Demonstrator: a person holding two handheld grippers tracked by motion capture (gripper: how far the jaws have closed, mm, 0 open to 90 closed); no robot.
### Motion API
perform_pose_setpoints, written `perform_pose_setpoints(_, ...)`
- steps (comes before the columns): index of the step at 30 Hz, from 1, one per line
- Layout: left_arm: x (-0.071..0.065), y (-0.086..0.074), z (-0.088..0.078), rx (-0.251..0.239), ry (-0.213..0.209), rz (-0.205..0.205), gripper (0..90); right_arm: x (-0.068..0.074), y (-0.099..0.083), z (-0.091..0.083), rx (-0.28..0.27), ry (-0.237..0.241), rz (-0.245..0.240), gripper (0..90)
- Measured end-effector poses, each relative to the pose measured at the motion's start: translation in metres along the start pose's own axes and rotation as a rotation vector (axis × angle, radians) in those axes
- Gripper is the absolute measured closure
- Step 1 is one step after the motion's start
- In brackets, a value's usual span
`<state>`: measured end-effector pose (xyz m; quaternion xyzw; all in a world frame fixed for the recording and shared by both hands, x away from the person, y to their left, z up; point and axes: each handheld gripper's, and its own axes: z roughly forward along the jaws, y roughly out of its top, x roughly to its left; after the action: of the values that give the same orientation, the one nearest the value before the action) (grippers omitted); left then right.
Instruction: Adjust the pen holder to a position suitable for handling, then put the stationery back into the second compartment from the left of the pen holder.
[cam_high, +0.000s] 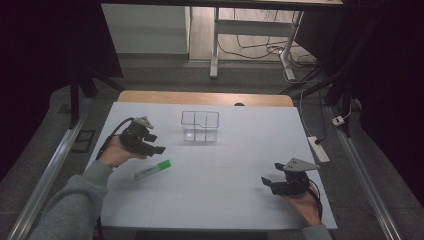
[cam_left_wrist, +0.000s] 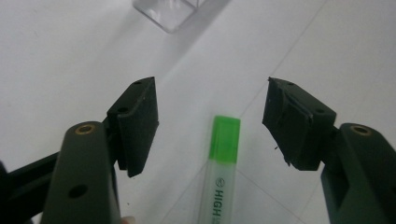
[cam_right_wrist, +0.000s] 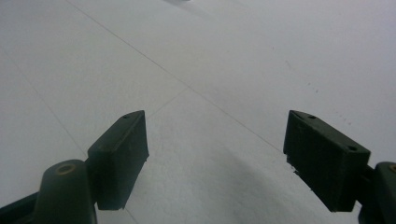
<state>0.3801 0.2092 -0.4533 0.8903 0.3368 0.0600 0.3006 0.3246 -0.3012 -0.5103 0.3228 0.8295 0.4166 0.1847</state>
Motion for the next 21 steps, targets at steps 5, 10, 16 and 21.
perform_pose_setpoints(5,-0.005,-0.001,0.002,0.032,-0.015,0.016,33.3,0.001,-0.001,-0.002,0.004,-0.003,0.000,21.7)
perform_pose_setpoints(10,-0.007,-0.003,0.003,0.037,-0.022,0.026,33.0,0.001,-0.002,-0.002,-0.002,0.001,0.000,21.8)
perform_pose_setpoints(16,-0.007,-0.009,0.009,0.055,-0.023,0.026,33.3,0.002,-0.001,-0.002,0.001,0.004,0.001,21.8)
perform_pose_setpoints(21,-0.008,-0.013,0.014,0.078,-0.020,0.031,33.1,0.002,-0.001,-0.002,0.004,0.002,0.002,21.8)
